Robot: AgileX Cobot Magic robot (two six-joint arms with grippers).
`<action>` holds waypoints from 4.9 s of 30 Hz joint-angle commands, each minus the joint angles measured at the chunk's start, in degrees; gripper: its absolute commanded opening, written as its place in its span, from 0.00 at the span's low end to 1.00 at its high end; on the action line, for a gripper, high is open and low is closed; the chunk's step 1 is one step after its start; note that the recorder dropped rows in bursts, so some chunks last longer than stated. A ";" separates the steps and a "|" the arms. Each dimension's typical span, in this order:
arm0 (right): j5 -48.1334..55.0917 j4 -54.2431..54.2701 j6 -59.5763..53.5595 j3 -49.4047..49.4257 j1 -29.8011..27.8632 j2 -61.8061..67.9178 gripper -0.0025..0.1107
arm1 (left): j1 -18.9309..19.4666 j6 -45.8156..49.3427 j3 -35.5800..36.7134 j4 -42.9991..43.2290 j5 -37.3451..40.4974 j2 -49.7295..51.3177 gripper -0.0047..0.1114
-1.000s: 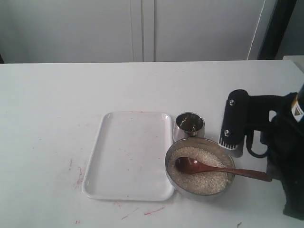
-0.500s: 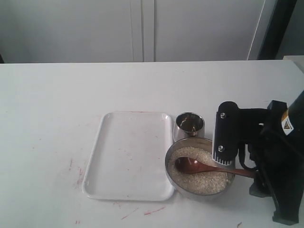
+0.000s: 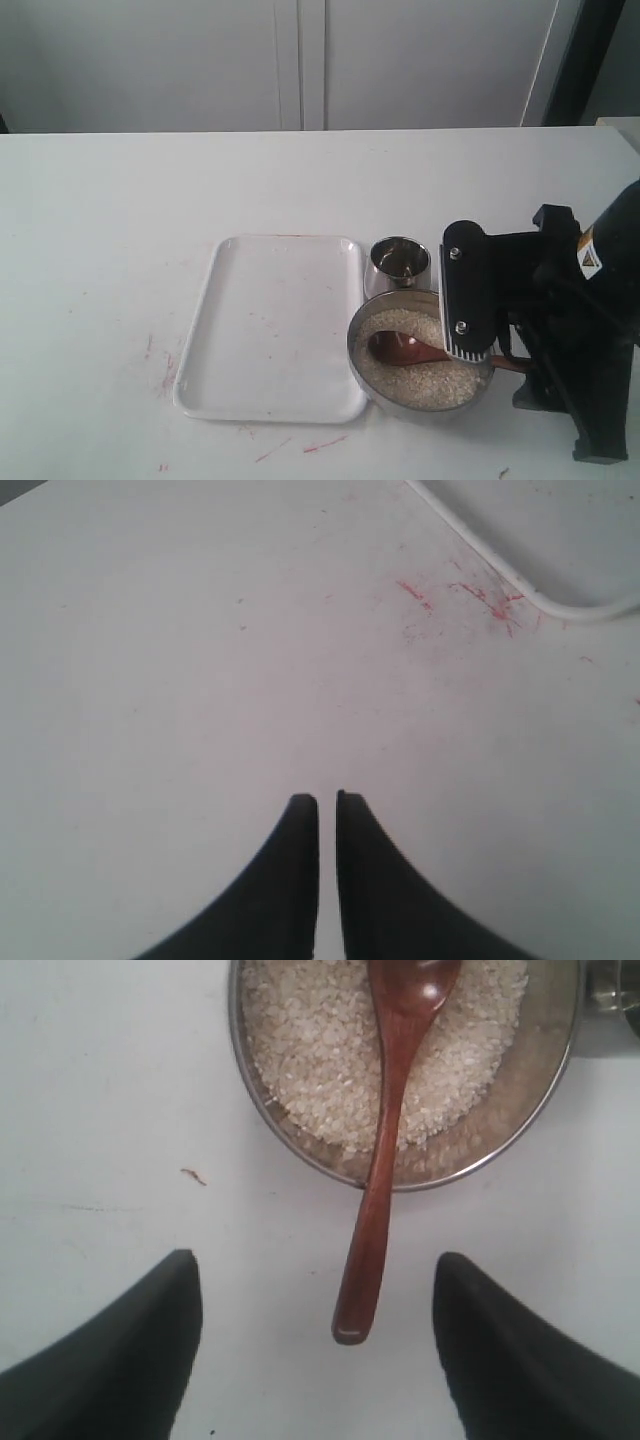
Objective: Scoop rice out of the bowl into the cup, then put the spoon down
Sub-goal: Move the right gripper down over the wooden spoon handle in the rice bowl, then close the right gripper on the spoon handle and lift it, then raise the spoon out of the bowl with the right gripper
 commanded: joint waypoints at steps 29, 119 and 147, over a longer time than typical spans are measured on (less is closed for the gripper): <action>-8.81 -8.91 9.48 5.96 -0.02 10.29 0.52 | -0.31 -0.33 0.52 -0.32 2.80 0.00 0.16; 14.04 -22.79 37.39 1.12 3.88 -10.77 0.02 | -0.31 -0.33 0.52 -0.32 2.80 0.00 0.16; 14.04 -70.08 51.93 12.10 22.07 4.48 0.02 | -0.31 -0.33 0.52 -0.32 2.80 0.00 0.16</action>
